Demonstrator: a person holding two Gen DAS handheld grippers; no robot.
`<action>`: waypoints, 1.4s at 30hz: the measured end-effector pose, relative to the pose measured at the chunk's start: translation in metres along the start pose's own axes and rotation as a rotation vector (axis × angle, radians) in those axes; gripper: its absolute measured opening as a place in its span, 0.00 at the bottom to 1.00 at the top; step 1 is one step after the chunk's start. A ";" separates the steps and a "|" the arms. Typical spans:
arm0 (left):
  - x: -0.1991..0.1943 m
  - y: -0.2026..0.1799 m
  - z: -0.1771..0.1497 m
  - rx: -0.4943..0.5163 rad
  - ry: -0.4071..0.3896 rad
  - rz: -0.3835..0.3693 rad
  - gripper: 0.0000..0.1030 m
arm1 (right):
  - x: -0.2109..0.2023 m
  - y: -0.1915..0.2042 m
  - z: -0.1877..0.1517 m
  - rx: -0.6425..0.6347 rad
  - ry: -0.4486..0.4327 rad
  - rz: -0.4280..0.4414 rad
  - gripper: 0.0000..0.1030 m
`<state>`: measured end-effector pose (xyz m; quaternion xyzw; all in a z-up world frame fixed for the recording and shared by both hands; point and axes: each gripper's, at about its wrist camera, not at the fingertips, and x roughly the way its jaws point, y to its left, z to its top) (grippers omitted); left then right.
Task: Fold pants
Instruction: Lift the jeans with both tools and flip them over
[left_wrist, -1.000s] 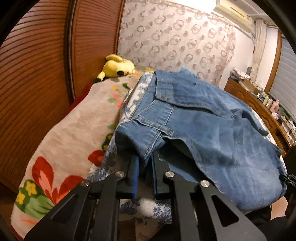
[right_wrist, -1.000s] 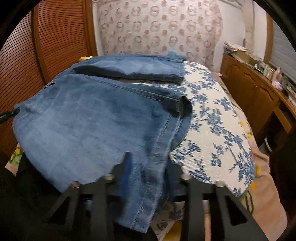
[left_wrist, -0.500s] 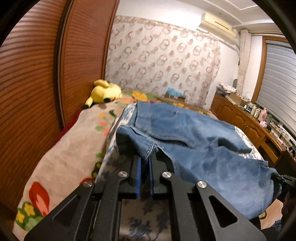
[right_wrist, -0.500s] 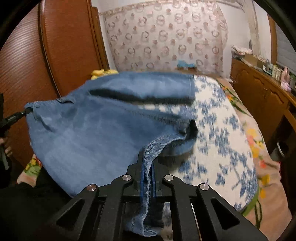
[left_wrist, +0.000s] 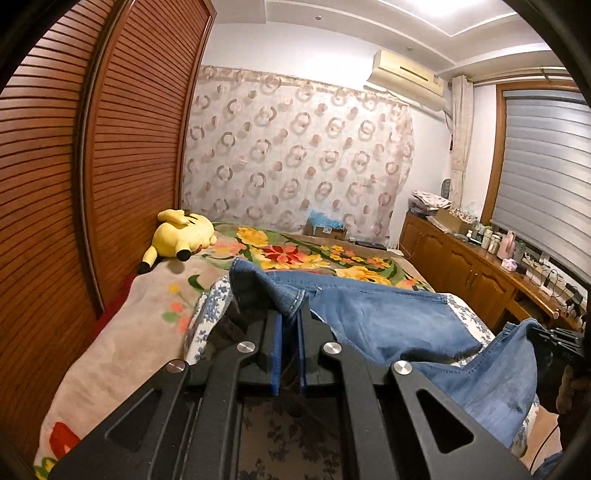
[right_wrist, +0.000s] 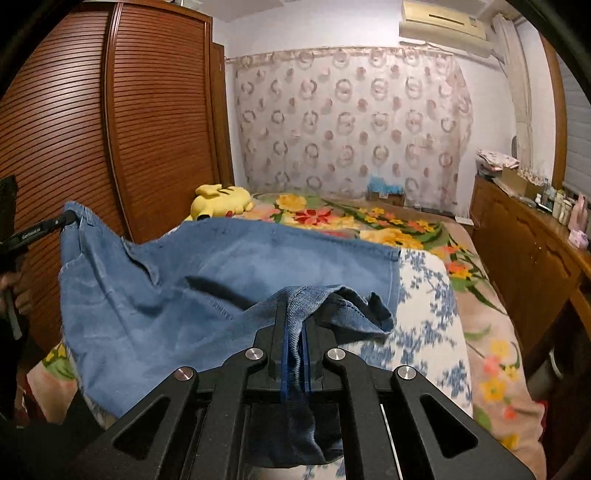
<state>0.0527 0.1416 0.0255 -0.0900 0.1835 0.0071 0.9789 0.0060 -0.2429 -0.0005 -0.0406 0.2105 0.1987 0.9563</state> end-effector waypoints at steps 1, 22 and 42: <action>0.000 0.000 -0.002 0.002 -0.002 0.002 0.07 | 0.004 -0.003 -0.003 0.004 0.006 0.000 0.05; 0.066 0.003 0.049 -0.022 0.000 0.039 0.07 | 0.055 -0.047 0.055 0.067 0.021 -0.015 0.05; 0.199 0.020 0.067 -0.048 0.146 0.057 0.07 | 0.162 -0.073 0.083 0.139 0.214 -0.082 0.05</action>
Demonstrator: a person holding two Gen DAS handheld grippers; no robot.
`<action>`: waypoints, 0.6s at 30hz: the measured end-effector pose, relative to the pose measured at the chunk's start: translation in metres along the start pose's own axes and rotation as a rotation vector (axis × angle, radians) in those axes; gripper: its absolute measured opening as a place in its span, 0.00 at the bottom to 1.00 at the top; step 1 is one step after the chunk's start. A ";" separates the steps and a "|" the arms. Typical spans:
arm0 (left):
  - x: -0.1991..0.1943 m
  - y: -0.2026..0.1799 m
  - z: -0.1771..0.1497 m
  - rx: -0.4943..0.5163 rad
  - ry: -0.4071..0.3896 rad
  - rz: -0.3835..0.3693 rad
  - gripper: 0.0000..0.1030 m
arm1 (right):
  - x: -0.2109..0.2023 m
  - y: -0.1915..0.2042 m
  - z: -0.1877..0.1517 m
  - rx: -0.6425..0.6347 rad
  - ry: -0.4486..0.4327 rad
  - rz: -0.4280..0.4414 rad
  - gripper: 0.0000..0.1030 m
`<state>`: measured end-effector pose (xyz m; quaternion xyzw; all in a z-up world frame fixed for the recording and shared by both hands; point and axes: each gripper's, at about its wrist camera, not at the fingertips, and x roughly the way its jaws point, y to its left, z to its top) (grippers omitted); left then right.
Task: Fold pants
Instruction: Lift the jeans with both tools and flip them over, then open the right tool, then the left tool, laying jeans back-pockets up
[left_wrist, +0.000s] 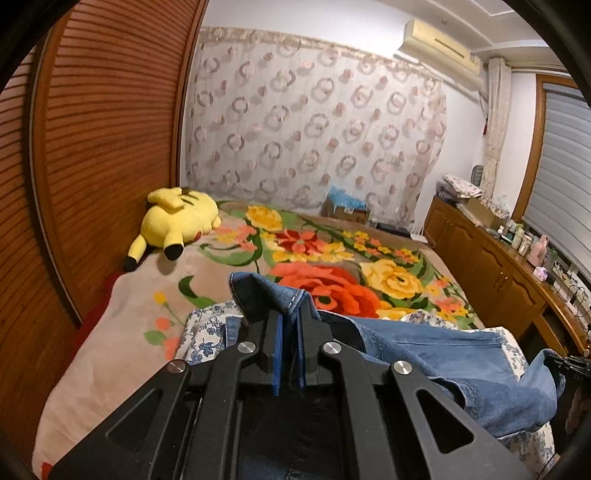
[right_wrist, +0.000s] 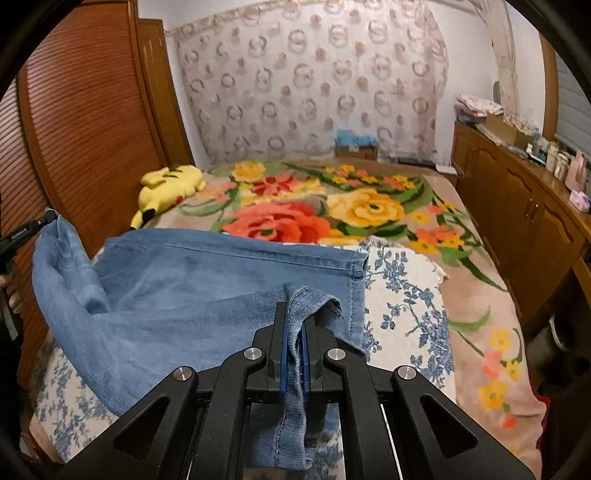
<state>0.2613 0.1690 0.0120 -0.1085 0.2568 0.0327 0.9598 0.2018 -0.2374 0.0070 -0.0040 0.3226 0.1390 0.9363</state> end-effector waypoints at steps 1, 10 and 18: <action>0.005 0.000 0.000 -0.001 0.008 0.001 0.07 | 0.000 0.001 0.002 0.004 0.010 -0.002 0.05; 0.032 0.004 -0.006 -0.004 0.058 0.005 0.07 | 0.018 0.007 0.019 0.006 0.053 -0.047 0.16; 0.040 0.004 -0.005 0.000 0.072 0.020 0.07 | 0.005 0.016 0.017 -0.020 0.009 -0.048 0.41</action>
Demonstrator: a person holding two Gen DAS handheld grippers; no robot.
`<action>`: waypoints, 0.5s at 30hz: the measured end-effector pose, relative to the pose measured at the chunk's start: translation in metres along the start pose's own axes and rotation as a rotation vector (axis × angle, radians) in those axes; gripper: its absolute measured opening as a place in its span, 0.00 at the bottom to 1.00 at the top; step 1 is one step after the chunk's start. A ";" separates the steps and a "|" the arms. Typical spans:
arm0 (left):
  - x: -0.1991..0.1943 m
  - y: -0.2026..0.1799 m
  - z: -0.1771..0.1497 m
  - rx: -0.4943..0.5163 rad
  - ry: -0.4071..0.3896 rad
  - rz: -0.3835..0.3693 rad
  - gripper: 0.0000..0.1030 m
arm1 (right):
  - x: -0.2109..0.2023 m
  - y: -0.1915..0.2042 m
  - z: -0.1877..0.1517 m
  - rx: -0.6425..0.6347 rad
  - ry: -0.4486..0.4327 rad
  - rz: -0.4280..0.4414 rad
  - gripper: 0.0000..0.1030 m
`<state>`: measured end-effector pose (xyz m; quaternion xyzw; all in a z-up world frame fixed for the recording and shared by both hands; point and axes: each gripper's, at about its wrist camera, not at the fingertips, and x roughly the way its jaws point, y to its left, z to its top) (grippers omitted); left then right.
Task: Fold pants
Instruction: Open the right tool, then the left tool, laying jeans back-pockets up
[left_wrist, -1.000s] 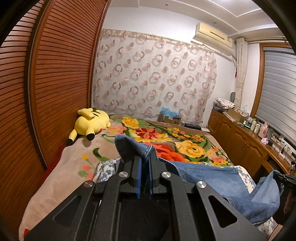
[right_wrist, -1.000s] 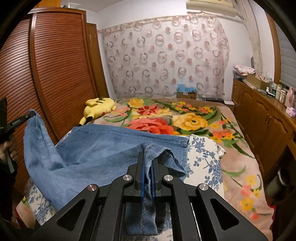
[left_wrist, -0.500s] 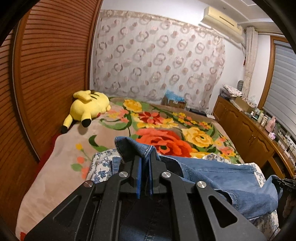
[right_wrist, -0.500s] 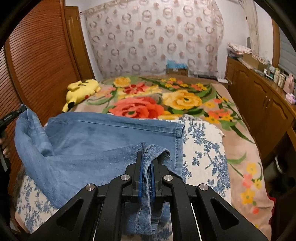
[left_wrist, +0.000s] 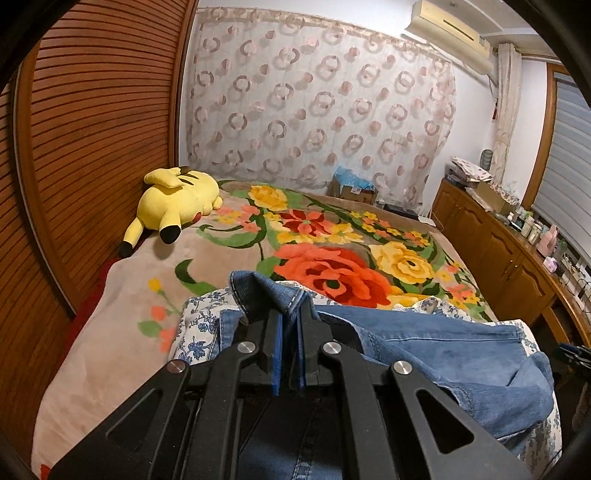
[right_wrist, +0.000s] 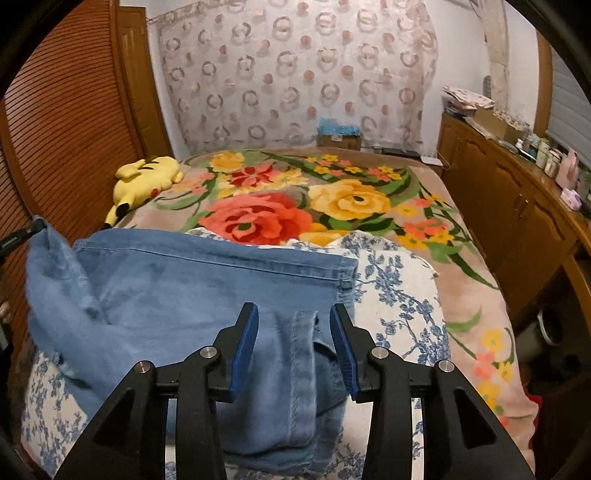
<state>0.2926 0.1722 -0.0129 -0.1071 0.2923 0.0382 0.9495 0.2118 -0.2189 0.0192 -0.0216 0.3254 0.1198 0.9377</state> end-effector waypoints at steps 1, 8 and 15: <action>0.003 0.001 0.000 0.001 0.003 0.002 0.07 | -0.002 0.002 -0.003 -0.011 -0.001 0.017 0.41; 0.022 -0.003 0.012 0.026 0.015 0.025 0.07 | -0.018 0.013 -0.024 -0.050 0.012 0.094 0.44; 0.043 0.000 0.028 0.028 0.019 0.059 0.07 | -0.026 0.015 -0.032 -0.088 0.027 0.141 0.50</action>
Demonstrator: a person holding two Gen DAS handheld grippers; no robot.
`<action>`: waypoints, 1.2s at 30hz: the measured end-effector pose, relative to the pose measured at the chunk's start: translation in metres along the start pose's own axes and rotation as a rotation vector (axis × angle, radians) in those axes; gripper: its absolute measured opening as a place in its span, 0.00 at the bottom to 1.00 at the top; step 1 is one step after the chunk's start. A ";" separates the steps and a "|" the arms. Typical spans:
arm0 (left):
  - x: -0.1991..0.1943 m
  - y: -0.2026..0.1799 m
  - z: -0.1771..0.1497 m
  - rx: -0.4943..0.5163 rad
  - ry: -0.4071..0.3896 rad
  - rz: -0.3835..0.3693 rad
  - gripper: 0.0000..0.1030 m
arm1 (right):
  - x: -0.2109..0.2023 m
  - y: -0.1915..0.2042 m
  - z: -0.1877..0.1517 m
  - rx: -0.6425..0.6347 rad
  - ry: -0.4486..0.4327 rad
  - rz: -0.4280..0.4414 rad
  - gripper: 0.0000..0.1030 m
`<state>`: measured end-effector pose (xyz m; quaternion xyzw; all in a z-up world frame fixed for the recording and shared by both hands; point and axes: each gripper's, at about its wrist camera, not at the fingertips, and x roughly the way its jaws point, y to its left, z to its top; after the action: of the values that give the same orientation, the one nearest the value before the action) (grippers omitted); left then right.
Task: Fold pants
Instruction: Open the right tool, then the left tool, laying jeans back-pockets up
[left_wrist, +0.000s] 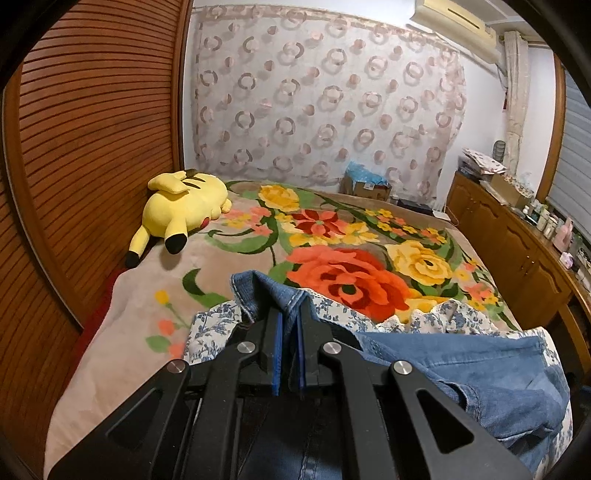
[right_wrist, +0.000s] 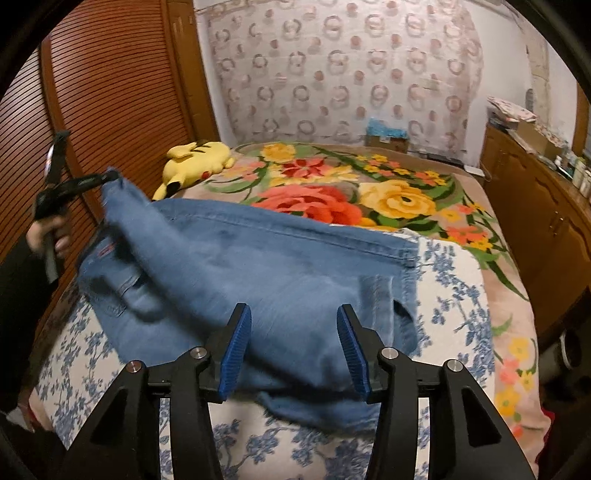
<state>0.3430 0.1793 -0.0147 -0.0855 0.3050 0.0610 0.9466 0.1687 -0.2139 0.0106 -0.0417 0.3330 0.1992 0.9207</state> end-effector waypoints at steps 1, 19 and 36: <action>0.003 0.000 0.000 0.000 0.005 0.003 0.07 | 0.003 0.001 0.000 -0.012 0.008 -0.005 0.50; -0.012 0.001 -0.017 0.012 0.059 -0.007 0.35 | 0.029 0.019 0.008 -0.098 0.069 0.065 0.50; -0.034 -0.025 -0.059 0.099 0.130 -0.105 0.78 | 0.069 0.013 0.035 -0.182 0.105 0.023 0.08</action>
<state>0.2865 0.1406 -0.0391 -0.0580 0.3635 -0.0096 0.9298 0.2330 -0.1715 -0.0048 -0.1318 0.3617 0.2367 0.8921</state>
